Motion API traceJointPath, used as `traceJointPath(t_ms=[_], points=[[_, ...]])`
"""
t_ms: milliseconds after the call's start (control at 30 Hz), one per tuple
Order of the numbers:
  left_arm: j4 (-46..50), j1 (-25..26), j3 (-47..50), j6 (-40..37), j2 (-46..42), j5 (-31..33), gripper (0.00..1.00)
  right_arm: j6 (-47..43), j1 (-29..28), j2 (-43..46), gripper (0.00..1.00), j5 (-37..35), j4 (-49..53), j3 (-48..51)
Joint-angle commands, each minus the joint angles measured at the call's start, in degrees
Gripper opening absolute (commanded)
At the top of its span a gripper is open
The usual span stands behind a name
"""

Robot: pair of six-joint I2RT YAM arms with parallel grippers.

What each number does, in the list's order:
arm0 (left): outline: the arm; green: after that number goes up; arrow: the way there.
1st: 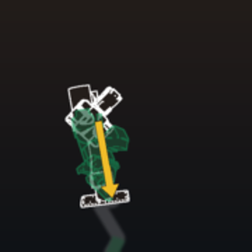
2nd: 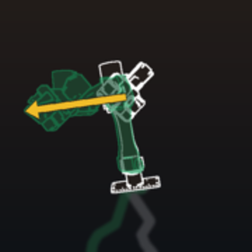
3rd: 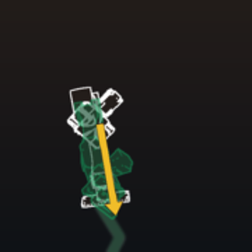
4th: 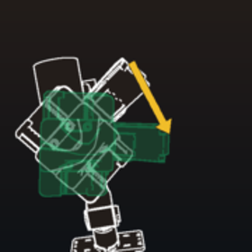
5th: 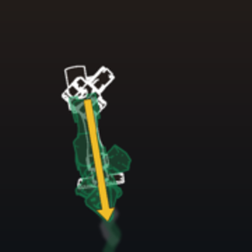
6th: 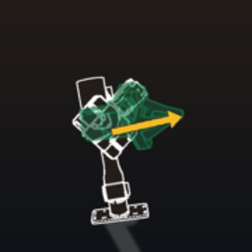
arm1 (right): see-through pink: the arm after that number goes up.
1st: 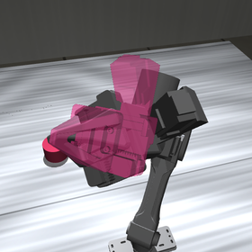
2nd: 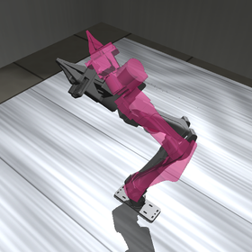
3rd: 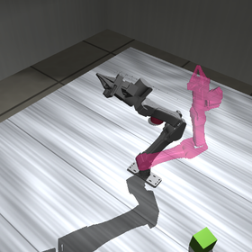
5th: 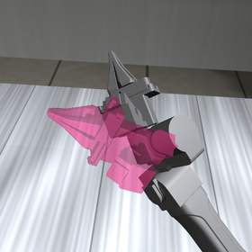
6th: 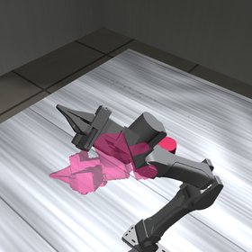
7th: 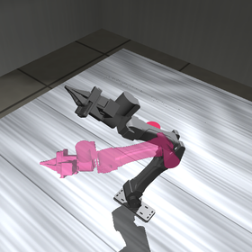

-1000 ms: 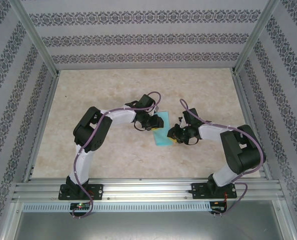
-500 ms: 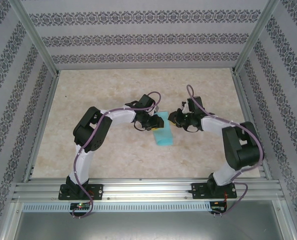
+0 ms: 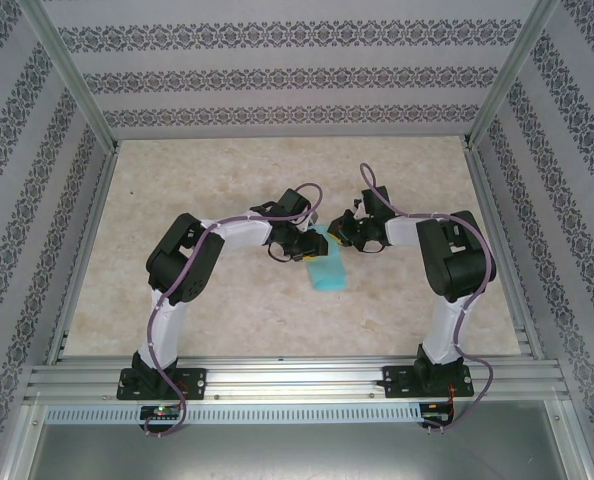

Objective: Fold a paper plane with a square sheet of paper (fold left side to right side)
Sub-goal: Hold the square sheet of paper at the center of the table, then first fold the square sheet of paper in half at the center of the table.

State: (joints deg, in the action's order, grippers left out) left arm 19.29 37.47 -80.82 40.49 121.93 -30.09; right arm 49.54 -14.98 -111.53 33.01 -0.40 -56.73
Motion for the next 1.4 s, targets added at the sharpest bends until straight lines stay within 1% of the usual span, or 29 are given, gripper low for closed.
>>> traceJointPath(t_ms=[0, 133, 300, 433, 667, 933, 1133, 1367], points=[[3.4, 0.3, 3.5, -3.3, 0.3, 3.9, 0.4, -2.3, -0.9, -1.7, 0.13, -2.8, 4.2, -1.4], [0.5, 0.7, 6.7, -6.4, -2.7, 2.0, 0.41, -3.5, -0.9, -2.1, 0.13, -4.6, 7.1, -1.5], [-0.7, 1.4, 9.7, -10.7, -6.0, 0.2, 0.41, -3.3, -0.9, -2.8, 0.13, -4.9, 7.5, -1.5], [-2.2, 2.4, 11.8, -12.1, -7.5, -1.6, 0.41, -3.3, -0.9, -3.2, 0.13, -5.1, 7.7, -1.6], [-5.1, 4.2, 14.6, -12.0, -8.6, -3.9, 0.43, -3.4, -1.2, -3.3, 0.13, -5.0, 8.2, -1.9], [-5.6, 6.4, 16.8, -11.8, -10.7, -4.2, 0.44, -3.6, -1.3, -3.6, 0.13, -5.2, 8.7, -2.4], [-6.1, 8.2, 17.2, -11.4, -11.4, -4.3, 0.48, -3.6, -1.5, -3.7, 0.13, -5.2, 8.8, -2.6], [-9.1, 9.3, 18.2, -9.6, -13.1, -5.6, 0.5, -3.7, -1.6, -3.6, 0.13, -5.3, 9.2, -2.7]])
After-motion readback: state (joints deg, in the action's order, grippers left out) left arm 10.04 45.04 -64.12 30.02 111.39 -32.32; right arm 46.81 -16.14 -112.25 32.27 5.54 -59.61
